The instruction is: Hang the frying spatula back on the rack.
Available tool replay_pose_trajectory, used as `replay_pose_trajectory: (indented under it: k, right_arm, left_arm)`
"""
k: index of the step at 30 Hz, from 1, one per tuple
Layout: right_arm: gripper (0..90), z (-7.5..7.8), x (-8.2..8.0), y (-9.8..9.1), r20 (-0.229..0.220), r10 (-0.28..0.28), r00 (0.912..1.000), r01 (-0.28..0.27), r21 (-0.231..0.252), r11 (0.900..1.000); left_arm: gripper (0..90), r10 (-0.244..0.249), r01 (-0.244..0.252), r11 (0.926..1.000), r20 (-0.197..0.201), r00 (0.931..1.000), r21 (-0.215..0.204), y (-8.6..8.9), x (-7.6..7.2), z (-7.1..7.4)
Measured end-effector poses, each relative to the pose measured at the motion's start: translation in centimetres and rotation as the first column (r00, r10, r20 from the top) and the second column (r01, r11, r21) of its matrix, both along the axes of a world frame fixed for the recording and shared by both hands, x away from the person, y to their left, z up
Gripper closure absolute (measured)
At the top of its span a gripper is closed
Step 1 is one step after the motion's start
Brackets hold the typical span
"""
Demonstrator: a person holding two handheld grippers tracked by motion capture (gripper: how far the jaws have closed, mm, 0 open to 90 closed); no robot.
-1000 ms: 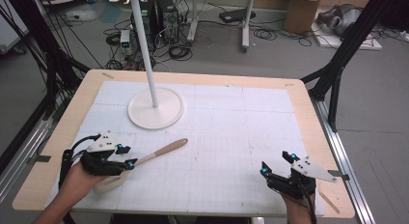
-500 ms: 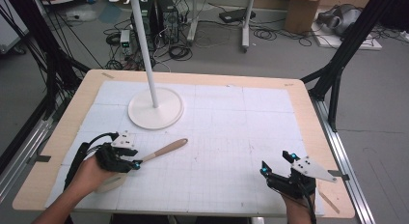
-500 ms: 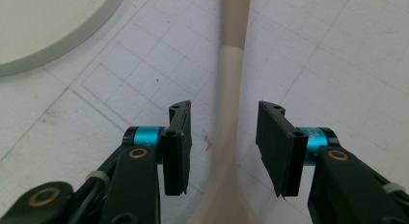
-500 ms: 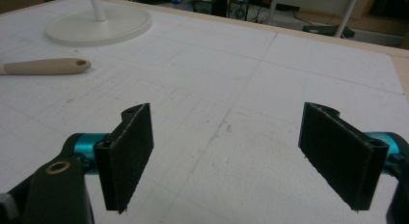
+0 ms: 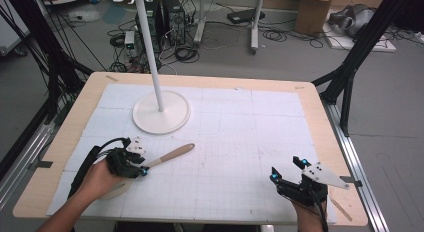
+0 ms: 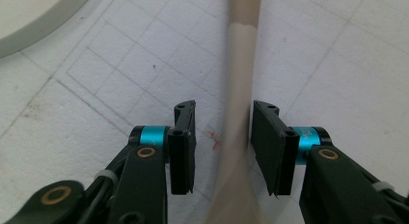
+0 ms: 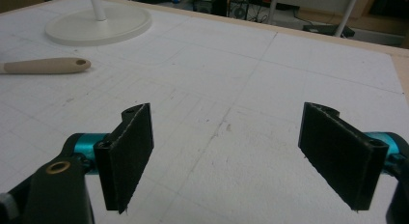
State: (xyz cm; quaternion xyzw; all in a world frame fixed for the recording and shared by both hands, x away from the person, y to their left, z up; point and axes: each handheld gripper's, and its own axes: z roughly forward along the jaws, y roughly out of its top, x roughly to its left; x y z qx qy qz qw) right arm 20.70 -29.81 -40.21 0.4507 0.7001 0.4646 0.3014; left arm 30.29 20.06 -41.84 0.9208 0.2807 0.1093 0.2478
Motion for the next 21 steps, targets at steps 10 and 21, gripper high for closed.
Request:
replay_pose_trajectory:
  k: [10,21]
  right_arm:
    - [18.9,-0.03,-0.05,-0.11,0.005,-0.002,1.0,0.002,-0.004,1.0]
    - [18.9,-0.12,0.03,-0.09,-0.001,-0.006,1.0,0.006,-0.004,1.0]
  left_arm:
    - [68.0,0.001,-0.002,0.9998,-0.026,0.9997,-0.018,0.4,0.29,-0.07]
    - [69.6,-0.042,0.039,0.9984,-0.057,0.9975,-0.04,0.38,0.47,-0.11]
